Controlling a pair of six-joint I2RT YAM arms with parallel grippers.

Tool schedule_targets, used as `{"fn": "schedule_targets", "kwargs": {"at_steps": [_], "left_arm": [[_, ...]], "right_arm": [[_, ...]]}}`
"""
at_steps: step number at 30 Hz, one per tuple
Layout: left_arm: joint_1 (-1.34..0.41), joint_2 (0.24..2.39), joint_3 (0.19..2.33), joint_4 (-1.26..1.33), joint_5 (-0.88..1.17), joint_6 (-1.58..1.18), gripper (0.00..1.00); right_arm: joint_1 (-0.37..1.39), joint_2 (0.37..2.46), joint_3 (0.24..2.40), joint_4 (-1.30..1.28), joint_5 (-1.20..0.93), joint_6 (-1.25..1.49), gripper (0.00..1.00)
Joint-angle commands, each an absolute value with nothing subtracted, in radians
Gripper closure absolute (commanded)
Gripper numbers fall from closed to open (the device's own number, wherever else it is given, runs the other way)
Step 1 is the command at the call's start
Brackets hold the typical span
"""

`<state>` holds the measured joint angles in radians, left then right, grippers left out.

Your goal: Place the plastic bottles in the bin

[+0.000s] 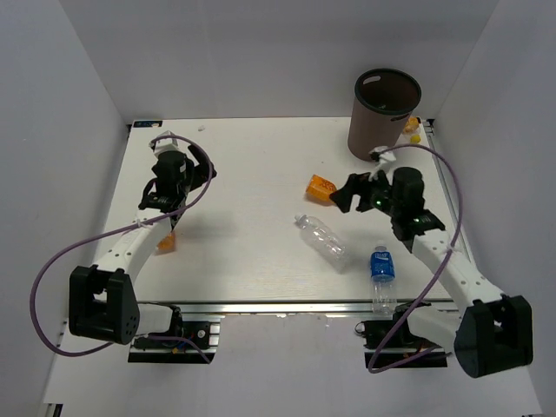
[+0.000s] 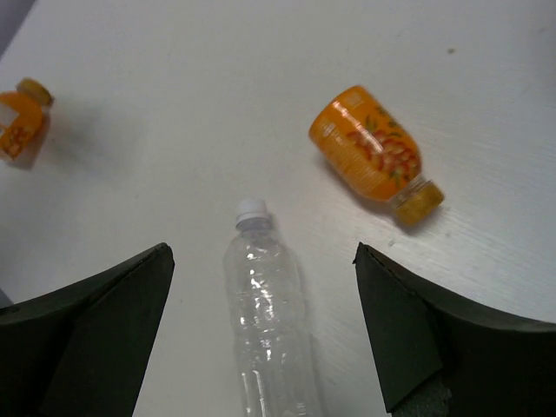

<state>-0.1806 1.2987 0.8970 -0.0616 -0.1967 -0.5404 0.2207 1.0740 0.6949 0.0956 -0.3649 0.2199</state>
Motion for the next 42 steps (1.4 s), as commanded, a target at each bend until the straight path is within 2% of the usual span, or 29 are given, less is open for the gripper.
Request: {"fn": "schedule_targets", "kwargs": {"at_steps": [1,6,12,20,21,24,25,27,28,29,31,33,38,42], "left_arm": [[-0.187,1.324,0.911,-0.018,-0.167,-0.512,0.02],[-0.187,1.365,0.951,-0.051,-0.195,-0.5,0.02],[-0.186,1.382,0.948,-0.044,-0.172,-0.494,0.02],[-0.186,1.381,0.931,-0.055,-0.204,-0.494,0.02],[-0.186,1.379,0.933,-0.057,-0.206,-0.494,0.02],[-0.186,1.376,0.93,-0.058,-0.212,-0.491,0.02],[-0.187,1.374,0.928,-0.06,-0.215,-0.489,0.02],[-0.186,1.374,0.927,-0.061,-0.227,-0.494,0.02],[-0.186,1.374,0.925,-0.061,-0.23,-0.498,0.02],[-0.186,1.374,0.922,-0.061,-0.227,-0.499,0.02],[-0.186,1.373,0.92,-0.063,-0.232,-0.499,0.02],[-0.187,1.37,0.919,-0.067,-0.248,-0.499,0.02],[-0.186,1.358,0.913,-0.069,-0.308,-0.5,0.02],[-0.186,1.353,0.91,-0.068,-0.325,-0.5,0.02]], "right_arm": [[0.362,1.162,0.834,-0.14,-0.243,0.092,0.11],[0.494,1.229,0.89,-0.311,-0.1,0.054,0.11],[0.586,1.348,0.908,-0.417,-0.023,0.006,0.11],[0.601,1.491,0.925,-0.376,-0.098,-0.028,0.12],[0.601,1.497,0.927,-0.368,-0.106,-0.025,0.13],[0.601,1.506,0.949,-0.344,-0.135,-0.014,0.29],[0.601,1.503,0.981,-0.339,-0.141,-0.011,0.4],[0.601,1.494,1.02,-0.331,-0.147,-0.006,0.46],[0.6,1.482,1.069,-0.327,-0.147,-0.006,0.56],[0.597,1.476,1.097,-0.319,-0.147,-0.006,0.6],[0.588,1.468,1.162,-0.318,-0.152,-0.011,0.61],[0.558,1.473,1.279,-0.304,-0.115,-0.006,0.55],[0.367,1.534,1.537,-0.249,-0.072,0.07,0.63],[0.227,1.603,1.655,0.016,-0.019,0.118,0.66]]}}
